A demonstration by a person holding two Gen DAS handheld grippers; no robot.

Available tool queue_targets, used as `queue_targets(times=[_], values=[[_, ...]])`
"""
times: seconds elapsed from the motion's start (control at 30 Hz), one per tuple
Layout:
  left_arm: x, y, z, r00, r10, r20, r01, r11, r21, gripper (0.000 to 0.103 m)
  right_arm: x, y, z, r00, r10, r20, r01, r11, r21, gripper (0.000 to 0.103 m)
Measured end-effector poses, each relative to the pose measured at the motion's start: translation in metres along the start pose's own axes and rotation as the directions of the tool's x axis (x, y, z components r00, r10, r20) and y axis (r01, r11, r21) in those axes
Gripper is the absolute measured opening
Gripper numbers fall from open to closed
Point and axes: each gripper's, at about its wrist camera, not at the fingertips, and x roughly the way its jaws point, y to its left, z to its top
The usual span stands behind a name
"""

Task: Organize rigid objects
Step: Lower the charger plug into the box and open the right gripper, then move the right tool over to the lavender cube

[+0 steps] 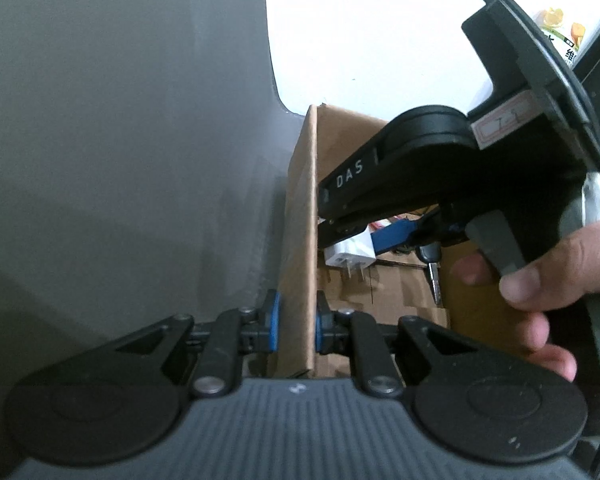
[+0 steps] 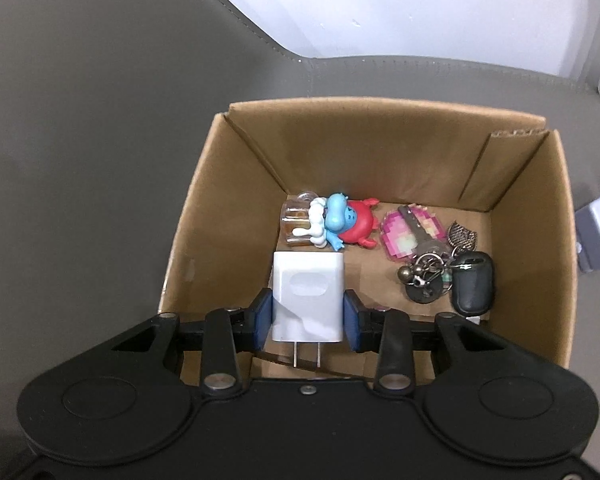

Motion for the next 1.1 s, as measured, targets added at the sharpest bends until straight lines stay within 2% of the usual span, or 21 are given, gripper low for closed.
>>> queue_targets(times=[0.1, 0.2, 0.67, 0.83, 1.0, 1.07, 1.1], values=[[-0.001, -0.001, -0.001, 1.000, -0.003, 0.003, 0.003, 1.000, 0.001, 0.015, 0.003, -0.004, 0.001, 1.000, -0.011, -0.013, 0.011, 1.000, 0.006, 0.037], [0.000, -0.001, -0.001, 1.000, -0.003, 0.002, 0.003, 1.000, -0.004, 0.015, 0.003, -0.005, 0.001, 1.000, 0.012, -0.025, -0.012, 1.000, 0.003, 0.040], [0.000, 0.001, -0.002, 1.000, -0.001, 0.008, 0.001, 1.000, -0.021, 0.015, -0.064, -0.020, -0.021, 0.996, 0.039, 0.084, -0.039, 0.999, -0.009, 0.041], [-0.001, 0.002, -0.002, 1.000, 0.000, 0.010, 0.000, 1.000, -0.026, 0.015, -0.088, -0.031, -0.032, 0.991, 0.041, 0.127, -0.042, 0.999, 0.005, 0.046], [-0.001, 0.002, -0.002, 1.000, -0.001, 0.011, 0.001, 1.000, -0.028, 0.015, -0.110, -0.049, -0.044, 0.986, 0.031, 0.163, -0.033, 0.999, 0.011, 0.048], [-0.002, 0.002, -0.003, 1.000, 0.000, 0.012, 0.001, 1.000, -0.029, 0.015, -0.121, -0.058, -0.049, 0.982, 0.062, 0.180, -0.066, 0.998, 0.014, 0.048], [-0.002, 0.002, -0.003, 1.000, 0.001, 0.013, -0.001, 1.000, -0.028, 0.015, -0.127, -0.060, -0.051, 0.980, 0.046, 0.193, -0.049, 0.999, 0.009, 0.051]])
